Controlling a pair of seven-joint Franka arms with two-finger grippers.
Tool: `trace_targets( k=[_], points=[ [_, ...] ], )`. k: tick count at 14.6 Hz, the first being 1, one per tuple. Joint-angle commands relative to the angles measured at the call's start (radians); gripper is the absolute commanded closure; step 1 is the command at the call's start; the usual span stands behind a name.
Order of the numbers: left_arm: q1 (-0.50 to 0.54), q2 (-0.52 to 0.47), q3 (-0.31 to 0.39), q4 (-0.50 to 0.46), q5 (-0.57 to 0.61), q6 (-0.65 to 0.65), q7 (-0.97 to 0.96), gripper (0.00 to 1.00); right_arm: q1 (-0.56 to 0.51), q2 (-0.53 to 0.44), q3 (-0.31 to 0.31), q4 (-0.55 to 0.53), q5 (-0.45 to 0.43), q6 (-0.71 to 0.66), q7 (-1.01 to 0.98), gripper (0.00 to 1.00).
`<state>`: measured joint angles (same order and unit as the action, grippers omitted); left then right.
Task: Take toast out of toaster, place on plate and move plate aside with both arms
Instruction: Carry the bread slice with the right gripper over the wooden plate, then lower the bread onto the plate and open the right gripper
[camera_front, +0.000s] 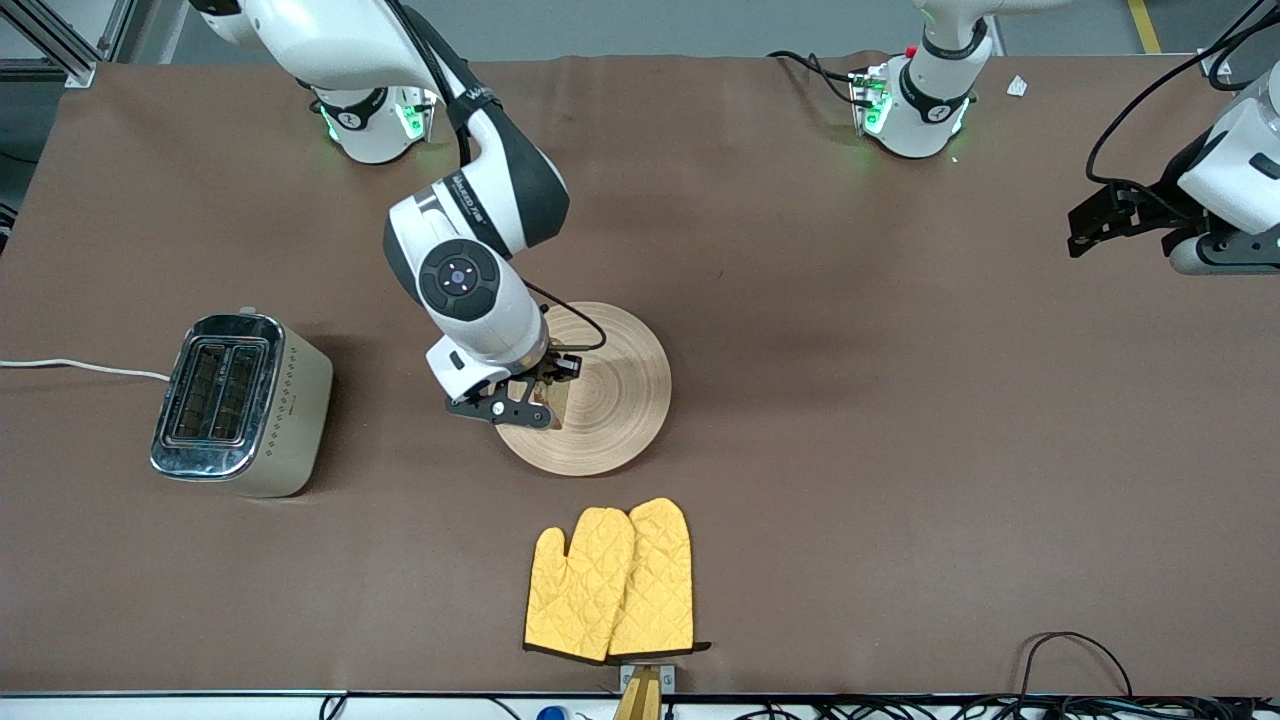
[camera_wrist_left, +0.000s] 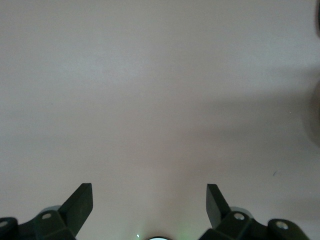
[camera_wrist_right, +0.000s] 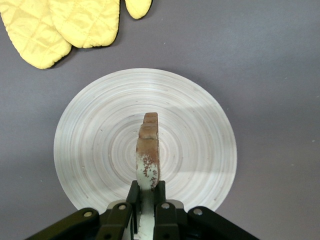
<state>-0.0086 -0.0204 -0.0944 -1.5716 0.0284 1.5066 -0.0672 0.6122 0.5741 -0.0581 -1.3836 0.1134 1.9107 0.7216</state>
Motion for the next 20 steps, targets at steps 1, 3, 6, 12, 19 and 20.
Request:
trace_targets(
  k=[1, 3, 6, 12, 19, 20],
  points=[
    [0.001, 0.016, 0.001, 0.030, 0.018, -0.011, -0.002, 0.00, 0.009, 0.001, -0.011, 0.001, 0.023, 0.007, 0.027, 0.04],
    [0.001, 0.023, 0.001, 0.030, 0.018, -0.011, -0.003, 0.00, 0.008, 0.001, -0.011, 0.003, 0.023, 0.007, 0.027, 0.00],
    [0.001, 0.025, 0.001, 0.030, 0.018, -0.008, -0.003, 0.00, -0.006, -0.003, -0.011, 0.006, 0.023, 0.002, 0.022, 0.00],
    [-0.001, 0.040, -0.001, 0.030, 0.015, 0.000, -0.005, 0.00, -0.074, -0.032, -0.014, 0.009, 0.022, -0.007, 0.004, 0.00],
    [-0.004, 0.146, -0.005, 0.019, -0.082, 0.099, 0.007, 0.00, -0.276, -0.155, -0.019, -0.003, 0.011, -0.153, -0.313, 0.00],
    [-0.004, 0.175, -0.005, 0.018, -0.122, 0.122, 0.015, 0.00, -0.304, -0.184, -0.019, -0.027, 0.008, -0.156, -0.361, 0.00]
  ],
)
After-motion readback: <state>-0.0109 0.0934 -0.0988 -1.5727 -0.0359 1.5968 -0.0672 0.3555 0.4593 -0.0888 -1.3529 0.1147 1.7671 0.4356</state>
